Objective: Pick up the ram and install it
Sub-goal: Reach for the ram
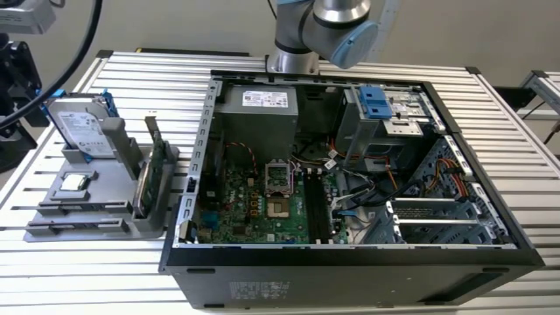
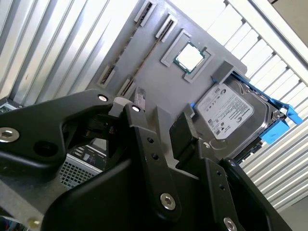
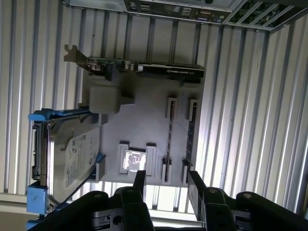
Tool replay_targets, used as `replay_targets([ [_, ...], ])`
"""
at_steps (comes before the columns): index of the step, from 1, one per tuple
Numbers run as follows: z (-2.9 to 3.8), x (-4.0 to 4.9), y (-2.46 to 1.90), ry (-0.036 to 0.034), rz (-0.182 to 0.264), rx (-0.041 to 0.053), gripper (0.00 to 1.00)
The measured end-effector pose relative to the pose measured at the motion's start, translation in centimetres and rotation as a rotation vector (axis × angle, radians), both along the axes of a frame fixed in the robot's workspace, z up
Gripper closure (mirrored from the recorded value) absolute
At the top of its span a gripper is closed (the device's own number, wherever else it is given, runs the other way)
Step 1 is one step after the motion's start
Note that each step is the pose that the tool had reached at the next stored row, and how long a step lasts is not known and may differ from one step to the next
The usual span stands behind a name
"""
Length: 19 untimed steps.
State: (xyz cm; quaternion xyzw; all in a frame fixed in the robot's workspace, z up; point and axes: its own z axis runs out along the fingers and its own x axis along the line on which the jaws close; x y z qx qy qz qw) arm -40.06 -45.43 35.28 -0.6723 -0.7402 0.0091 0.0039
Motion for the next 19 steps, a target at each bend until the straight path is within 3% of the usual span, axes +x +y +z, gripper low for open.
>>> replay_targets([
  [19, -0.59, 0.0, -0.11, 0.0, 0.001, 0.0, 0.0],
])
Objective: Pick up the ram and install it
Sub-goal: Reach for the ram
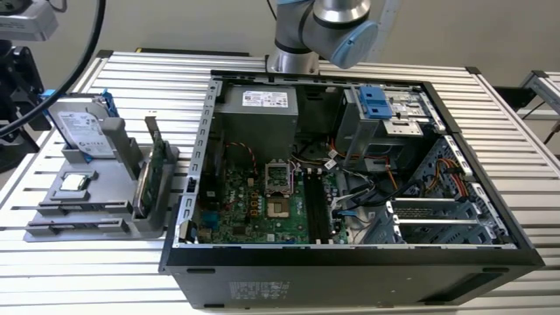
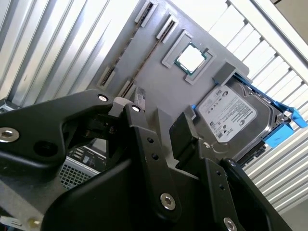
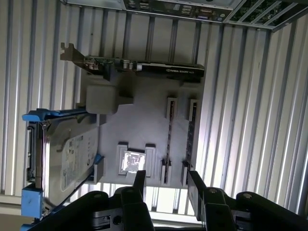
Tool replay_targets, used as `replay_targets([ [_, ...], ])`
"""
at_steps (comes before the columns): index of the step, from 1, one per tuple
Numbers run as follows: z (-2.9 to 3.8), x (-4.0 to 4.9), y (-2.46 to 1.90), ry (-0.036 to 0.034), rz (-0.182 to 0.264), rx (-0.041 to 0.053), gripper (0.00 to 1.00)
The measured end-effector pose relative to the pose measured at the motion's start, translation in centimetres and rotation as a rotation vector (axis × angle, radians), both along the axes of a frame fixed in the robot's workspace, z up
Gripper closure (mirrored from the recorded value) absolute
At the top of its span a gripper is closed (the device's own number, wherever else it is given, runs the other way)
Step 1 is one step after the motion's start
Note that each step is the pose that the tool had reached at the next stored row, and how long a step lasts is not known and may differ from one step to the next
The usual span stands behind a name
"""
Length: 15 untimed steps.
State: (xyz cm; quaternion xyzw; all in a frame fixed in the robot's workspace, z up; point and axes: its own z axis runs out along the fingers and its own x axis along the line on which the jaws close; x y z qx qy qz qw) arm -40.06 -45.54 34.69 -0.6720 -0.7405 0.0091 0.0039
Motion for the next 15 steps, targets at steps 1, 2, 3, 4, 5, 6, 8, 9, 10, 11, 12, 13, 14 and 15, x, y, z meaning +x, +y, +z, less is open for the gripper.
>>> replay_targets([
  [1, -0.03, 0.0, 0.0, 0.0, 0.0, 0.0, 0.0],
  [2, -0.06, 0.0, 0.0, 0.0, 0.0, 0.0, 0.0],
  [3, -0.08, 0.0, -0.01, 0.0002, 0.0, -0.0001, 0.0],
  [4, -0.12, 0.0, -0.02, 0.0, 0.0, 0.0, 0.0],
  [5, -0.15, 0.0, -0.03, 0.0, 0.0, 0.0, 0.0],
  [6, -0.18, 0.0, -0.03, 0.0, 0.0, 0.0, 0.0],
  [8, -0.23, 0.0, -0.04, 0.0001, 0.0, 0.0, 0.0],
  [9, -0.26, 0.0, -0.04, 0.0, 0.0, 0.0, 0.0],
  [10, -0.3, 0.0, -0.04, 0.0, 0.0, 0.0, 0.0],
  [11, -0.33, 0.0, -0.04, 0.0, 0.0, 0.0, 0.0],
  [12, -0.37, 0.0, -0.04, 0.0, 0.0, 0.0, 0.0],
  [13, -0.4, 0.0, -0.05, 0.0, 0.0, 0.0, 0.0],
  [14, -0.43, 0.0, -0.05, 0.0001, 0.0, 0.0, 0.0],
  [15, -0.47, 0.0, -0.06, 0.0, 0.0, 0.0, 0.0],
])
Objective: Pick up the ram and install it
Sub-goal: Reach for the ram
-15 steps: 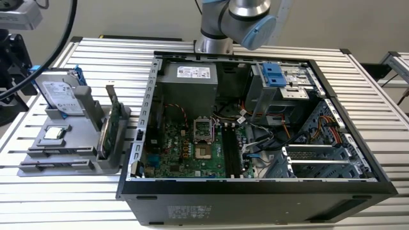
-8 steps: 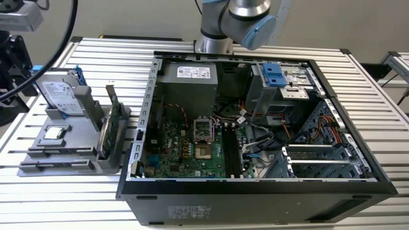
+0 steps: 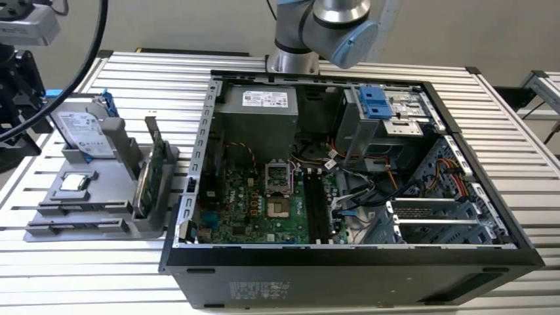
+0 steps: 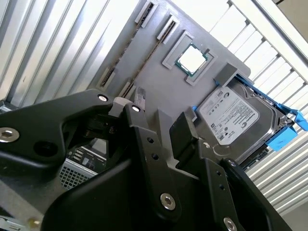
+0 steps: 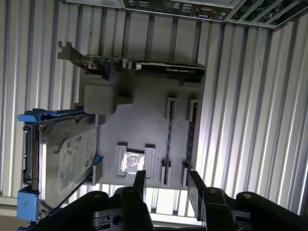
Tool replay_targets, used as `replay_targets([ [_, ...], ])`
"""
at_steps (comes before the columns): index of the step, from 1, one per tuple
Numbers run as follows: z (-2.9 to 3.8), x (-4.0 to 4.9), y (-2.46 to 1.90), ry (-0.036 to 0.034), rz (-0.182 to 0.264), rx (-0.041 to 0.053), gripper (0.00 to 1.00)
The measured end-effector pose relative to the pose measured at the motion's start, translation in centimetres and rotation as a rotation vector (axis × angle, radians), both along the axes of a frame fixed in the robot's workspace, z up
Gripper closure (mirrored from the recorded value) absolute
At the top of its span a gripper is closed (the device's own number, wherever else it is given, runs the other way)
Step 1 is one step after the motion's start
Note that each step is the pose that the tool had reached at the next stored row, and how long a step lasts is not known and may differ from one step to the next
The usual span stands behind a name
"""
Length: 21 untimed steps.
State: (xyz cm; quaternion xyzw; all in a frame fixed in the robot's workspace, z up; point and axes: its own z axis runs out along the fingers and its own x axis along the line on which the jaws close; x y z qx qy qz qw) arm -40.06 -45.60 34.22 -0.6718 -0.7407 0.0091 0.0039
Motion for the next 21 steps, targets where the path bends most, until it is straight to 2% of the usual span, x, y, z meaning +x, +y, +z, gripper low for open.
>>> replay_targets([
  [10, -0.17, 0.0, 0.0, -0.0001, 0.0, 0.0001, 0.0],
  [21, -0.76, 0.01, -0.2, 0.0, 0.0, 0.0, 0.0],
])
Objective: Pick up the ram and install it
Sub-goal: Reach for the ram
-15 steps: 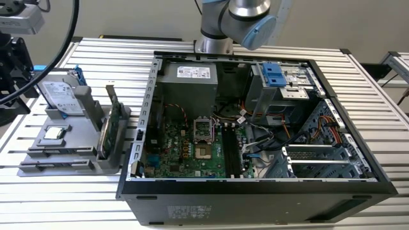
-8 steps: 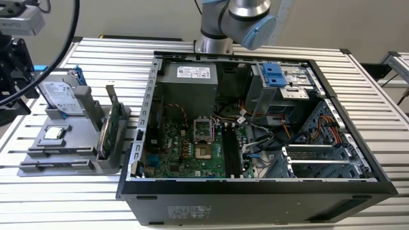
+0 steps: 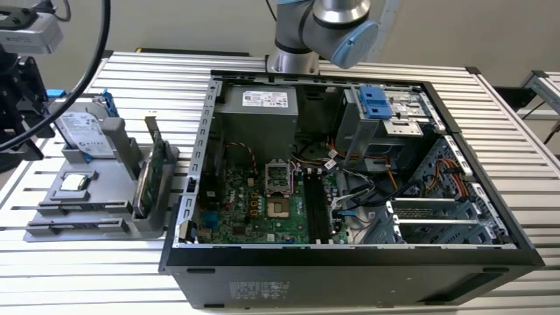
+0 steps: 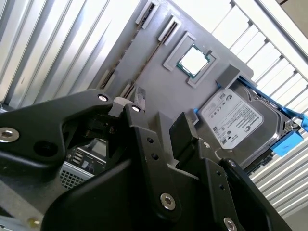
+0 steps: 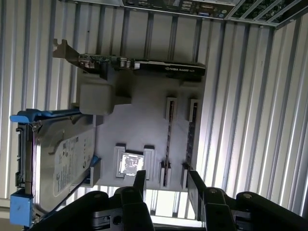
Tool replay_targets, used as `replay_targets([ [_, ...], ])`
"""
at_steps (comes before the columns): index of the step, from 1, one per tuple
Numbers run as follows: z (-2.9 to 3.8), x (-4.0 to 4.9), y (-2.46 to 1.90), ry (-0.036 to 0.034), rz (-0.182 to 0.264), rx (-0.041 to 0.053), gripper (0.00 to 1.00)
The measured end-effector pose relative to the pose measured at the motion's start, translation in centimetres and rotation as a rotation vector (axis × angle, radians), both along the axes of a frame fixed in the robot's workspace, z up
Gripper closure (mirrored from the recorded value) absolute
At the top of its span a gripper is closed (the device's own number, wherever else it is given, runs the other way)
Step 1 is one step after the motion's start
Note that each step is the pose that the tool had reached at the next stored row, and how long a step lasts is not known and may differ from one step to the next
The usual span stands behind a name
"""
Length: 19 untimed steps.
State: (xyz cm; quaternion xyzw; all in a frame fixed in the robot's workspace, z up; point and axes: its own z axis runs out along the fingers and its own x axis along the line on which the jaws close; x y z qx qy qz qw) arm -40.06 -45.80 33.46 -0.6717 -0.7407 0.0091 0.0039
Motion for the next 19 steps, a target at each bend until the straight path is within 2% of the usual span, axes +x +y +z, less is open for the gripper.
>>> replay_targets([
  [10, -0.52, 0.0, -0.77, 0.0, 0.0, 0.0, 0.0],
  [19, -0.9, -0.01, -1.08, 0.0002, 0.0, -0.0001, 0.0],
])
